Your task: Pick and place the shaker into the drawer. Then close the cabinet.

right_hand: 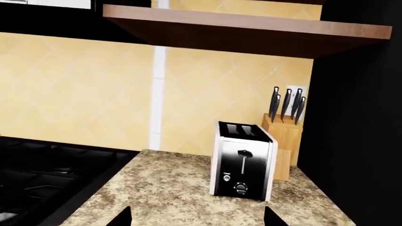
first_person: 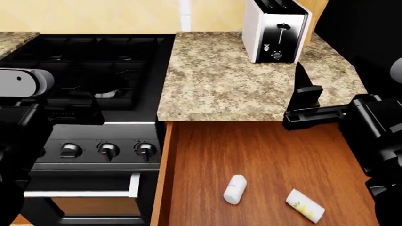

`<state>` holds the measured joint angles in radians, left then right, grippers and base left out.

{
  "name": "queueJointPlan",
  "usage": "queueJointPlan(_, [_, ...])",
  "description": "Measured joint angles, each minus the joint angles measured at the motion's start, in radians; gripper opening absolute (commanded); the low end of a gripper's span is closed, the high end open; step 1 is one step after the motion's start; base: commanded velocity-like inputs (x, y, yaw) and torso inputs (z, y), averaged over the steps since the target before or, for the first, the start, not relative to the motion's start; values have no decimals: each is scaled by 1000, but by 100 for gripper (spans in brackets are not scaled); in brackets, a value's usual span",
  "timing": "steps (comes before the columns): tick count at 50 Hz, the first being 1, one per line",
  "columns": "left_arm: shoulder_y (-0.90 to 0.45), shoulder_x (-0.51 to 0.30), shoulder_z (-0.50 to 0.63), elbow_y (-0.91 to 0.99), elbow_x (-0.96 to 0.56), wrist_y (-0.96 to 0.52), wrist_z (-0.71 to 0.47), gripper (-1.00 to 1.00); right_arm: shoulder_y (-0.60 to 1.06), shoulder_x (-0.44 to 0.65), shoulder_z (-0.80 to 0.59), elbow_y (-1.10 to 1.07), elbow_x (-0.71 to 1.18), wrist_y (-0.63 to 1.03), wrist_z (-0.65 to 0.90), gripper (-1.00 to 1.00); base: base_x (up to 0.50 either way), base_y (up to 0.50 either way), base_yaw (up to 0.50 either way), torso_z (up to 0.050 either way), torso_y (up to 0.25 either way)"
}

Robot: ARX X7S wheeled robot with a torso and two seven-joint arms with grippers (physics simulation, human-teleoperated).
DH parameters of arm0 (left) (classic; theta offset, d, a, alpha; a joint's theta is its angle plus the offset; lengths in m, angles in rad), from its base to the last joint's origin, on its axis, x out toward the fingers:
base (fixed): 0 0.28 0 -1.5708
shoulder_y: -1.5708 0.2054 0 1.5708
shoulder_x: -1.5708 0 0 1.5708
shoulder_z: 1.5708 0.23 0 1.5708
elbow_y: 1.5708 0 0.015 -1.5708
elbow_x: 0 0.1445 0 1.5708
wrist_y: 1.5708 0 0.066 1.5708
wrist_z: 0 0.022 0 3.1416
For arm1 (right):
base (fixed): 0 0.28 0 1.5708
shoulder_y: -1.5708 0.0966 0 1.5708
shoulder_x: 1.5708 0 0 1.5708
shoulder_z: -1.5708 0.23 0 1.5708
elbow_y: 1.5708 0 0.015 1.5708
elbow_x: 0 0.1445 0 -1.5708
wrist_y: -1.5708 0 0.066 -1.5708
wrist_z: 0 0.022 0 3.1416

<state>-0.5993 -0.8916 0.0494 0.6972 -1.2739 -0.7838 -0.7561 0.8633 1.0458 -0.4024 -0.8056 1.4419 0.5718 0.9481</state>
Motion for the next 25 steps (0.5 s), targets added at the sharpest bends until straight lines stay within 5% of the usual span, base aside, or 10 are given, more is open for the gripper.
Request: queueJointPlan(25, [88,-16,-33,9,37,40,17,100,-139,75,49,-22,-26,-90,-56,100,1,248,0,0,0])
